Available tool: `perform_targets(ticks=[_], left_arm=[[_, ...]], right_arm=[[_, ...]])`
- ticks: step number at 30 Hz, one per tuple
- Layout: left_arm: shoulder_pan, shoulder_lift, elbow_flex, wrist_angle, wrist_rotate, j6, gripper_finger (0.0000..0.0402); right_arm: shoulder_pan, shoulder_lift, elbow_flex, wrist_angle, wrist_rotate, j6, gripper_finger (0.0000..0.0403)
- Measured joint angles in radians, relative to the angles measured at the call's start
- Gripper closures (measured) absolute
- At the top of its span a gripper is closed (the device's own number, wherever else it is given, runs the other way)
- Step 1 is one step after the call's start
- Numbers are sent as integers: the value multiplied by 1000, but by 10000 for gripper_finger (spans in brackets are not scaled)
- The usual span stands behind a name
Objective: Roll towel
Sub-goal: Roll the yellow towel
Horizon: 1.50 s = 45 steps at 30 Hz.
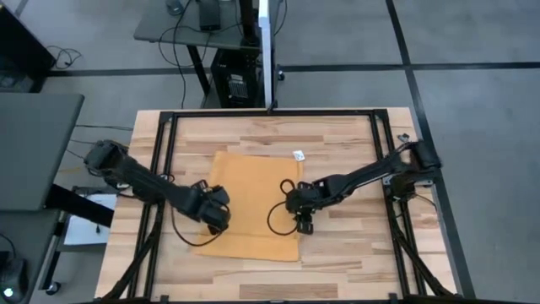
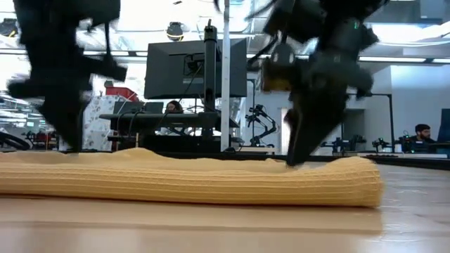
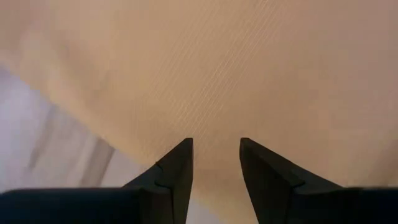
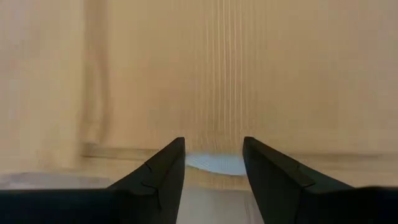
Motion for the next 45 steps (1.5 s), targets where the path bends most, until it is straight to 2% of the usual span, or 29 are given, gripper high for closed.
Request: perform_targets(ticks=[2,6,9,11,16,17,22,25,27,29,32,35,38,42,45], left_arm=[[-7,-61,25,-22,2,14,285],[-40,-188,53,19,63,41,285],[-78,-244,53,61,134,51,285],[-105,-269,53,91,145,29,285],[-118,-283,53,149,24,64,285],[-108,-281,53,148,34,91,284],[-113,-235,59,141,270,196,261],[-180,-188,109,137,296,226,243],[-232,-138,153,130,290,260,233],[-289,-76,210,118,250,274,227],[-379,43,324,24,138,266,226],[-463,184,426,-123,36,210,226],[-533,308,497,-252,-41,67,226],[-588,432,525,-317,-50,-110,226],[-612,499,524,-326,-53,-150,226]], right_arm=[[1,-57,3,-14,0,76,247],[24,-118,1,11,-1,362,247],[32,-131,4,114,-4,352,247],[36,-127,1,164,-3,326,247],[55,-130,2,245,-4,230,246],[59,-129,2,234,-4,220,244],[141,-124,70,124,3,177,220],[216,-117,119,63,25,169,201],[266,-98,153,40,106,169,191],[314,-75,183,-7,190,171,185],[378,-5,238,-28,266,186,183],[429,83,298,-48,322,192,182],[454,181,352,-56,377,196,182],[460,287,432,-78,440,195,182],[456,346,476,-117,459,193,182]])
